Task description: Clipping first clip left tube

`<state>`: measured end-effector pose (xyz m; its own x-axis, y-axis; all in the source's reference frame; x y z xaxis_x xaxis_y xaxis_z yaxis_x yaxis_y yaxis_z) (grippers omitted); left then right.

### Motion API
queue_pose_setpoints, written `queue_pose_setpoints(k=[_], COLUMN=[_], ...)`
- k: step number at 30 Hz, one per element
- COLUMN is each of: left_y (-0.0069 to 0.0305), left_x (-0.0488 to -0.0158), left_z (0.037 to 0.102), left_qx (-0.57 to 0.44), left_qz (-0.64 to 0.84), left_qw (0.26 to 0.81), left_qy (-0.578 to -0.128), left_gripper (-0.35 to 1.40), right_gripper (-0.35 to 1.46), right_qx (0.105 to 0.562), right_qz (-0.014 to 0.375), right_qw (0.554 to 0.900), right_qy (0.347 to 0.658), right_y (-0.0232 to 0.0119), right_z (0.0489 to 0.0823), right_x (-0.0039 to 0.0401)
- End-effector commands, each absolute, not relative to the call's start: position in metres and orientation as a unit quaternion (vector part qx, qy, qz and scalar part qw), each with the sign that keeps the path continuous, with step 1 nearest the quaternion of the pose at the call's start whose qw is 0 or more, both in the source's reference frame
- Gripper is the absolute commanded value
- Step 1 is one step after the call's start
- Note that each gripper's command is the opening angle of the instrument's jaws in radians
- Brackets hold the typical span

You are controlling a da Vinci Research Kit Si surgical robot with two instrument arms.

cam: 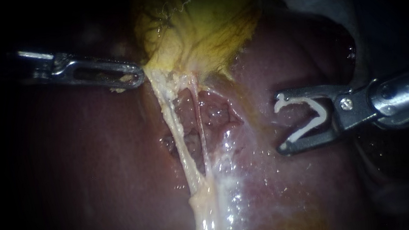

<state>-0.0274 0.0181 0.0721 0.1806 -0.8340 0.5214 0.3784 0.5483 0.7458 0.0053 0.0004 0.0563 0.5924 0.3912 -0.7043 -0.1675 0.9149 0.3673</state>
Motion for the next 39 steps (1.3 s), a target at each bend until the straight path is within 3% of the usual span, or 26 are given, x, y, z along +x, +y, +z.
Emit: queue_pose_setpoints(k=[1,9,22,39], left_y=[0.0181,0.0181,0.0181,0.0180], left_x=[-0.0274,-0.0273,-0.0273,-0.0273], left_z=[0.0721,0.0721,0.0721,0.0720], left_qx=[0.233,0.233,0.233,0.233], left_qz=[-0.414,-0.414,-0.414,-0.414], left_qw=[0.732,0.732,0.732,0.732], left_qy=[-0.488,-0.488,-0.488,-0.488], left_gripper=[-0.35,-0.35,-0.35,-0.35], right_gripper=[0.58,0.59,0.59,0.55], right_qx=[0.132,0.145,0.196,0.298], right_qz=[0.158,0.153,0.124,0.161], right_qw=[0.882,0.879,0.865,0.818], right_qy=[0.423,0.427,0.444,0.465], right_y=[0.0003,0.0003,-0.0022,-0.0026], right_z=[0.0563,0.0572,0.0618,0.0653], right_x=[0.0053,0.0064,0.0111,0.0156])
